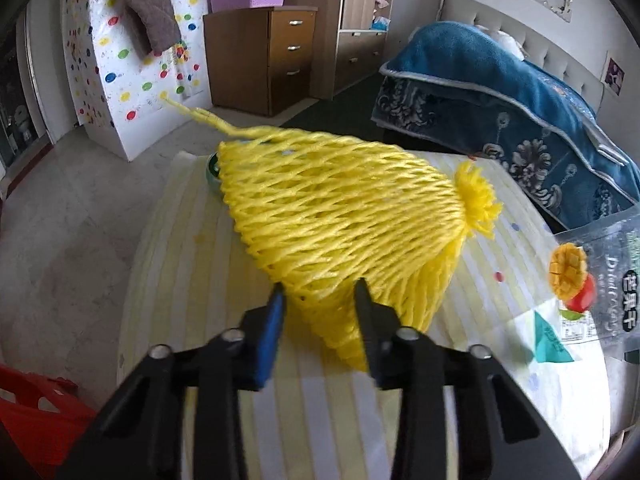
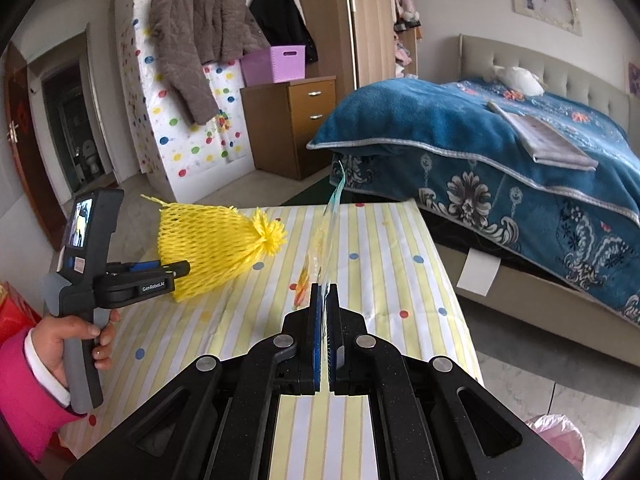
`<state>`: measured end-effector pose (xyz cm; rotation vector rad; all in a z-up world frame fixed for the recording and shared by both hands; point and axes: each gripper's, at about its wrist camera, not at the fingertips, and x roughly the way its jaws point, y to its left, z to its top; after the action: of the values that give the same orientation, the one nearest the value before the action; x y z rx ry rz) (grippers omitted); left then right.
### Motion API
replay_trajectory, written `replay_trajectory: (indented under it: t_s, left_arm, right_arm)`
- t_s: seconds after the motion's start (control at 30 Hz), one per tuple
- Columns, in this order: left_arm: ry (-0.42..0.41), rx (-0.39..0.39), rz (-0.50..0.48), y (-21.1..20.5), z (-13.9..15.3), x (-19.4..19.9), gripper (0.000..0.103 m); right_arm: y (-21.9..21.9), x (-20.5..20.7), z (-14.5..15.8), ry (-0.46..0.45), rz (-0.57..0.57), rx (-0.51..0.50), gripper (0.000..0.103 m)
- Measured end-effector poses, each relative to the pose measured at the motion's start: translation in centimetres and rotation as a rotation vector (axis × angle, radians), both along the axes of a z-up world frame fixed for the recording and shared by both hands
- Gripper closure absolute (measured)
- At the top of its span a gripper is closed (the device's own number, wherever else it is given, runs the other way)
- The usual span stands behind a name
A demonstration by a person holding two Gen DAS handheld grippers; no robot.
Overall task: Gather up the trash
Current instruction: 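Grasp the yellow mesh net with the left gripper while the right holds the bag, then carry the mesh net and mango bag over the wastebasket with both grippers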
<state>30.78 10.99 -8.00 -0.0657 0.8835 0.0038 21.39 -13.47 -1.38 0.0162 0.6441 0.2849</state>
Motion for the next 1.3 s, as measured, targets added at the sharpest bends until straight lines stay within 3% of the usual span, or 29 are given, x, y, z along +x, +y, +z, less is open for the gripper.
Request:
replay_trajectory:
  t_s: [0.07,0.17,0.3,0.53,0.9,1.3]
  left_arm:
    - [-0.024,0.003,-0.027,-0.8,1.0,-1.1,0.087]
    - [-0.069,0.002,-0.071,-2.3,2.8,-3.3,0.091]
    - [-0.135,0.008,-0.131,-4.5,5.3,-7.1,0.092]
    - [-0.199,0.094,-0.218,-9.0,7.9,-14.9,0.092]
    - [-0.237,0.123,-0.322,-14.0,8.6,-22.4,0.092]
    - [-0.29,0.084,-0.506,-22.3,8.6,-26.9,0.092]
  right_arm:
    - [-0.2,-0.3,0.0,-0.001,0.0,0.008,0.101]
    - [-0.8,-1.3,0.3,-0.008,0.0,0.023,0.101]
    - [-1.6,-2.6,0.7,-0.013,0.0,0.041,0.101]
    - [-3.2,-7.0,1.6,-0.007,-0.034,0.047,0.101]
    - [-6.8,-14.0,2.4,-0.031,-0.096,0.029,0.101]
    - [-14.1,-21.1,2.8,-0.062,-0.277,0.024,0.101]
